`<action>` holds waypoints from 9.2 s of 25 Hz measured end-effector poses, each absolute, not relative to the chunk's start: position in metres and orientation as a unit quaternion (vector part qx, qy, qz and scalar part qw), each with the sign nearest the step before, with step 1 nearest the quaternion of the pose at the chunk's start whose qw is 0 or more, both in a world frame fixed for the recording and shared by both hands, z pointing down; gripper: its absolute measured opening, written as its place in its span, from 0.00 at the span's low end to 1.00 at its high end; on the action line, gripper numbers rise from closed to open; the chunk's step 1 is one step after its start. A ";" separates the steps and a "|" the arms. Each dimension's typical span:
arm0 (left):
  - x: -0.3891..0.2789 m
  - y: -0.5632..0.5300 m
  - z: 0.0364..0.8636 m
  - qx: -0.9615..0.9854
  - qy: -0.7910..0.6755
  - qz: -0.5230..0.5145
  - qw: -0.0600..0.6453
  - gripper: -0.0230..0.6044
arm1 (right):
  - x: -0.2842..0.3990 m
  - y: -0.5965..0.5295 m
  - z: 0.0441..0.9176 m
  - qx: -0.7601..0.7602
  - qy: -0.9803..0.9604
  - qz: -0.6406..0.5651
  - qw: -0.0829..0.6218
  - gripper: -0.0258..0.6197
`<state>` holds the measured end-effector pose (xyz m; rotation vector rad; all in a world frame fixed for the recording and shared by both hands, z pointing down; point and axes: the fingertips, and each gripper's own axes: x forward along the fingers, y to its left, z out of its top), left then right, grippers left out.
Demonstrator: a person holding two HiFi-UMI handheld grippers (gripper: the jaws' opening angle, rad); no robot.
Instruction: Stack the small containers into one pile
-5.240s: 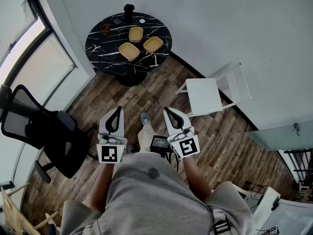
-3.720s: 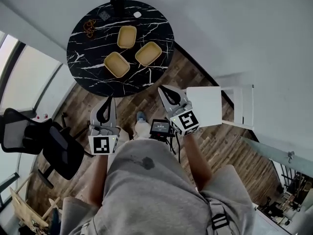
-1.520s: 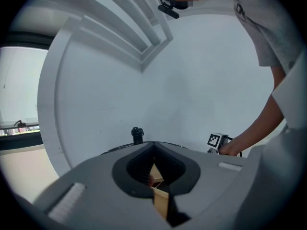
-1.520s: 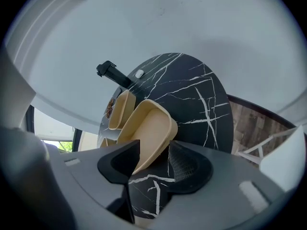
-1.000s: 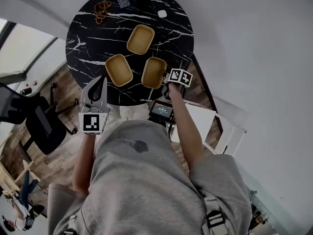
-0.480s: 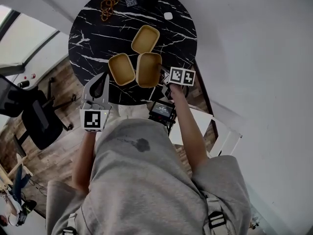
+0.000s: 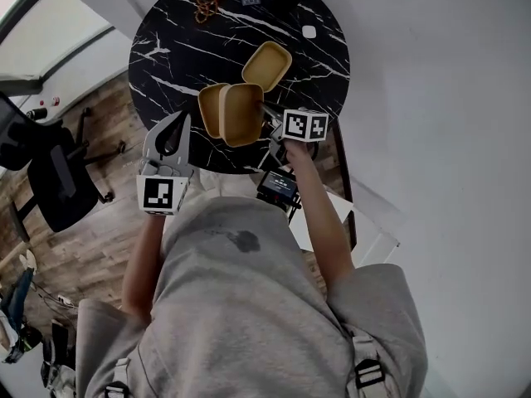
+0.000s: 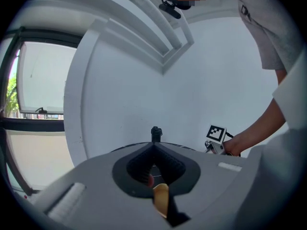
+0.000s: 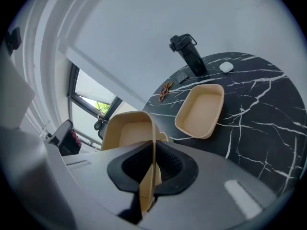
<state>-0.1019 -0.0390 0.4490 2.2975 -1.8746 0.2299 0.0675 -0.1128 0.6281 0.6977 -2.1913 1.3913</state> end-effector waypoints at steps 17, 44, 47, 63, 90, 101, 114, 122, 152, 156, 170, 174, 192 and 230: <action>-0.162 -0.032 0.471 0.742 -0.656 0.069 0.116 0.03 | 0.007 -0.101 0.675 0.211 -0.790 0.473 0.328 0.09; -0.202 -0.033 0.488 0.738 -0.654 0.086 0.142 0.03 | 0.014 -0.109 0.713 0.248 -0.766 0.445 0.391 0.09; -0.201 -0.032 0.491 0.738 -0.654 0.086 0.144 0.03 | 0.015 -0.109 0.715 0.249 -0.764 0.445 0.394 0.09; -0.201 -0.039 0.486 0.747 -0.648 0.081 0.129 0.03 | 0.016 -0.112 0.702 0.250 -0.781 0.417 0.392 0.18; -0.127 -0.048 0.492 0.794 -0.585 0.116 0.117 0.03 | 0.132 -0.210 0.737 0.423 -0.678 0.539 0.268 0.21; -0.132 -0.044 0.501 0.789 -0.589 0.134 0.116 0.03 | 0.123 -0.213 0.701 0.408 -0.706 0.538 0.214 0.08; -0.109 -0.050 0.491 0.793 -0.586 0.134 0.103 0.03 | 0.095 -0.147 0.638 0.324 -0.774 0.504 0.205 0.08; -0.098 -0.045 0.499 0.794 -0.582 0.140 0.110 0.03 | 0.076 -0.105 0.648 0.288 -0.779 0.505 0.234 0.08; -0.093 -0.029 0.526 0.796 -0.567 0.170 0.126 0.03 | 0.042 -0.065 0.705 0.238 -0.762 0.499 0.338 0.09; -0.090 -0.027 0.536 0.800 -0.557 0.174 0.139 0.03 | 0.042 -0.066 0.704 0.242 -0.764 0.496 0.334 0.09; -0.087 -0.006 0.620 0.781 -0.523 0.154 0.306 0.16 | 0.051 -0.076 0.688 0.193 -0.792 0.494 0.303 0.28; -0.088 -0.008 0.651 0.754 -0.524 0.122 0.377 0.19 | 0.047 -0.086 0.698 0.179 -0.794 0.504 0.288 0.29; -0.076 -0.012 0.712 0.694 -0.486 0.089 0.523 0.28 | 0.024 -0.075 0.734 0.160 -0.771 0.512 0.344 0.28; -0.038 -0.020 0.635 0.788 -0.498 0.189 0.309 0.15 | 0.146 -0.066 0.647 0.347 -0.855 0.327 0.204 0.06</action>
